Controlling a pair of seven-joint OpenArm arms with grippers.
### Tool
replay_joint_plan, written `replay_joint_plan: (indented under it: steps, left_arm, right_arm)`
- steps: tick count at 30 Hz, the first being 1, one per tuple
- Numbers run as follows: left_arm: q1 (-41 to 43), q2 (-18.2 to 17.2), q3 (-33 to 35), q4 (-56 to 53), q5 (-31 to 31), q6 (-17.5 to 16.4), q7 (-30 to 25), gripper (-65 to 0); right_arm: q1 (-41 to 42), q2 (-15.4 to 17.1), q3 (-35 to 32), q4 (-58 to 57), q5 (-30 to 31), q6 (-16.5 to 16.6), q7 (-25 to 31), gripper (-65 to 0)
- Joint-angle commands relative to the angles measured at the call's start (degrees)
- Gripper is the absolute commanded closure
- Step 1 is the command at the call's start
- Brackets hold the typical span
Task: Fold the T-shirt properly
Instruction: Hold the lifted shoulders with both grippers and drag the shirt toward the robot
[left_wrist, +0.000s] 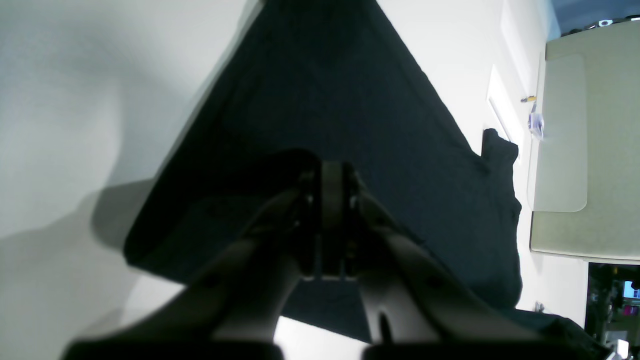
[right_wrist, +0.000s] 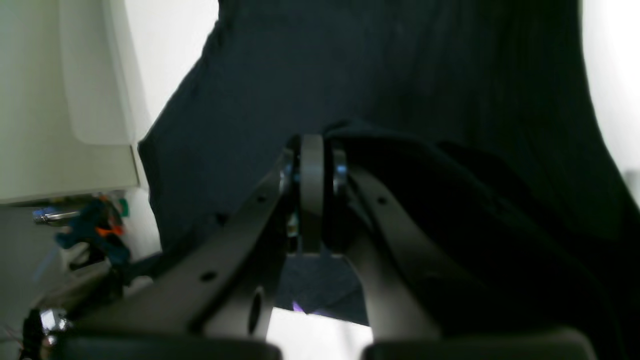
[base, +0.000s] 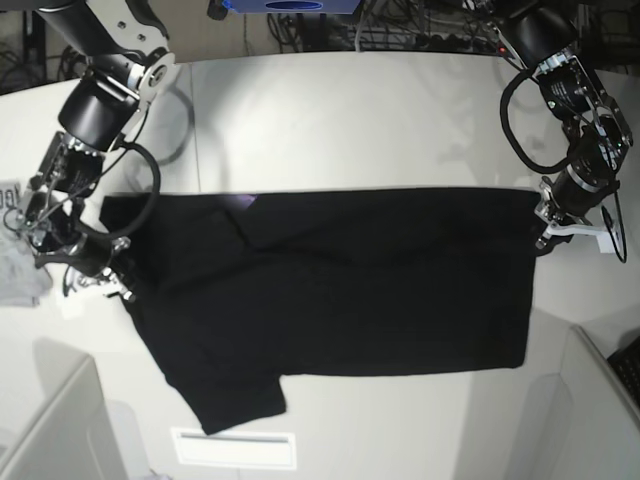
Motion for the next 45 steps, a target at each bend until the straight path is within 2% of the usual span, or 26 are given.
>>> replay_joint_plan:
  steps: [1,7,11,17,23,25,26,27,28,30,31,33,34,37,40,42,45]
  left_arm:
    - [-1.48,-0.94,-0.12,0.96,0.01,-0.09,-0.94,0.0]
    - [-3.85,-0.77,2.43,0.96,5.9,-0.09,-0.94,0.0]
    - [-4.38,-0.85,4.01,0.88,5.98,-0.09,-1.12,0.0]
    - [-6.13,-0.85,3.74,-3.87,6.07,-0.09,-1.21,0.0]
    - [-6.66,-0.94,3.57,-3.78,6.07,-0.09,-1.21,0.0]
    - [-6.66,-0.94,3.48,-3.78,6.07,-0.09,-1.21,0.0]
    - [-6.66,-1.03,3.48,-3.78,6.07,-0.09,-1.21,-3.5]
    - [-6.66,-1.03,3.48,-3.78,5.9,-0.09,-1.21,-14.8]
    - [-6.66,-1.03,3.39,-3.78,5.72,-0.09,-1.21,-24.0]
    - [-6.66,-1.03,2.69,-3.7,5.63,-0.18,-1.3,-42.5]
    - [-6.49,-0.85,1.2,-3.34,5.55,-0.44,-1.3,-49.2]
    - [-5.96,-0.59,-1.97,-1.15,5.46,-0.53,-1.21,-57.4]
    - [-5.34,-0.33,-3.38,0.26,5.46,-0.53,-1.21,-59.2]
    - [-1.74,1.43,-6.36,4.57,5.46,-0.62,-1.21,-59.4]
    - [2.57,2.14,-6.8,5.18,5.37,-0.97,-1.21,-59.4]
    - [4.24,3.54,-7.16,4.04,5.37,-3.78,-1.3,-59.4]
    - [4.42,4.25,-7.16,-0.53,5.55,-5.81,-1.38,-59.4]
  right_arm:
    - [1.96,1.48,-0.08,-0.05,1.17,0.2,1.32,0.0]
    - [2.66,3.5,-8.08,-4.62,1.26,0.2,7.56,0.0]
    - [2.57,3.59,-7.47,-6.12,1.26,0.11,9.05,0.0]
    - [2.48,3.67,-7.82,-6.12,1.26,0.11,9.05,0.0]
    - [1.96,3.59,-7.47,-5.5,1.53,0.11,8.88,0.0]
    - [0.99,3.59,-7.2,-2.78,1.61,0.11,9.23,-15.5]
    - [0.2,3.32,-5.97,-0.84,1.61,0.11,9.32,-23.4]
    - [-0.68,3.06,-4.3,1.62,1.61,0.11,9.32,-30.5]
    - [-1.47,2.62,-2.89,3.46,1.61,0.11,9.32,-34.1]
    - [-3.49,1.21,0.27,8.12,1.61,0.11,8.88,-33.9]
    - [-4.64,0.69,1.68,10.5,1.61,0.11,8.79,-33.3]
    - [-7.63,-0.11,3.7,15.24,1.61,0.11,8.7,-33.2]
    - [-9.38,-0.63,4.49,17.35,1.61,0.11,8.7,-33.2]
    - [-15.27,-2.39,7.04,24.12,1.61,0.11,6.5,-33.3]
    - [-21.34,-7.4,10.64,31.07,1.61,0.11,5.97,-33.5]
    - [-25.12,-10.92,12.67,33.88,1.61,0.11,6.33,-33.6]
    - [-28.55,-14.0,14.34,35.2,1.61,0.11,6.41,-33.6]
